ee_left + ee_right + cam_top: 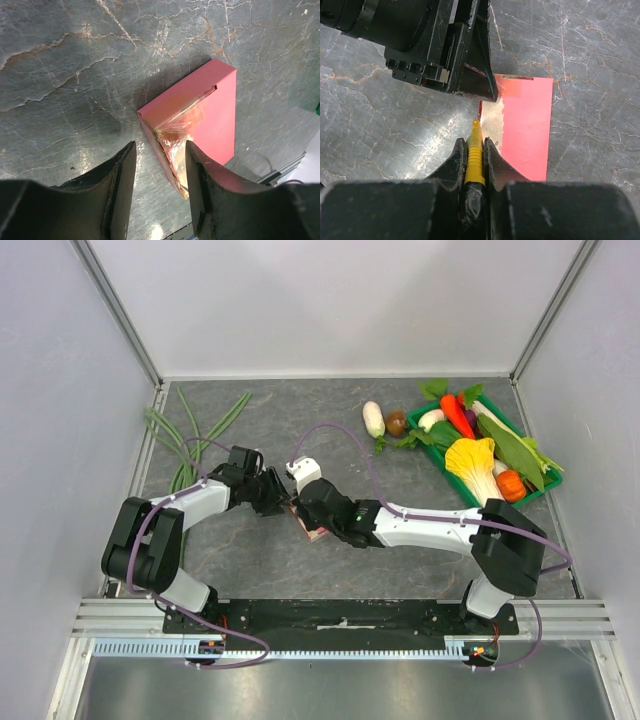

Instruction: Unpack the express box

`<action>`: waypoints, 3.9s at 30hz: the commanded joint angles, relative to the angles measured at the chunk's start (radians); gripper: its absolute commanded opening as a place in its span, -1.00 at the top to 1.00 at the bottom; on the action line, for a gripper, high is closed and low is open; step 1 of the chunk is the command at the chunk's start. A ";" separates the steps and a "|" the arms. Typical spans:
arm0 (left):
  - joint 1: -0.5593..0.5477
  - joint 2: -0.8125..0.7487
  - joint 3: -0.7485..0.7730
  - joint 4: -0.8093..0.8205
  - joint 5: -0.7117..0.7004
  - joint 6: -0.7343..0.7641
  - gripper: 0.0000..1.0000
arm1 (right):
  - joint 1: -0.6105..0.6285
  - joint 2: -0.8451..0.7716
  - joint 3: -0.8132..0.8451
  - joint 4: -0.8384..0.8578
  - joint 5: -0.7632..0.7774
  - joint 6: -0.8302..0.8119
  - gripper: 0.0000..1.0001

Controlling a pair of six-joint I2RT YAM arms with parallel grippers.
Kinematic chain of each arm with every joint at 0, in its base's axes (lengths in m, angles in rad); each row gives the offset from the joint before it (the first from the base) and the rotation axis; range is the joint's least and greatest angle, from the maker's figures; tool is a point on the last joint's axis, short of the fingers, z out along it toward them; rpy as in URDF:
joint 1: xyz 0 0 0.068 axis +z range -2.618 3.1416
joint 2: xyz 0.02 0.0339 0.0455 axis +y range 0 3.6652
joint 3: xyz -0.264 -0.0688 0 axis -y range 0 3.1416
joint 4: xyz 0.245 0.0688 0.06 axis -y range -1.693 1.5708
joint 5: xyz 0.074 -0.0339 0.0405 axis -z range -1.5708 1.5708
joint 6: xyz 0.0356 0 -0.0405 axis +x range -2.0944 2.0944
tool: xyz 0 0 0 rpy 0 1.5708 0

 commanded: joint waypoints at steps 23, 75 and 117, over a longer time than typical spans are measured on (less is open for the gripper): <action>0.002 -0.011 -0.001 -0.004 -0.042 0.058 0.08 | 0.003 0.050 0.061 0.028 0.046 -0.015 1.00; 0.002 0.004 0.005 -0.025 -0.074 0.045 0.14 | 0.003 0.019 0.004 -0.046 0.008 0.025 1.00; 0.002 0.009 0.016 -0.056 -0.134 0.022 0.21 | 0.015 -0.152 -0.105 -0.279 -0.031 0.088 1.00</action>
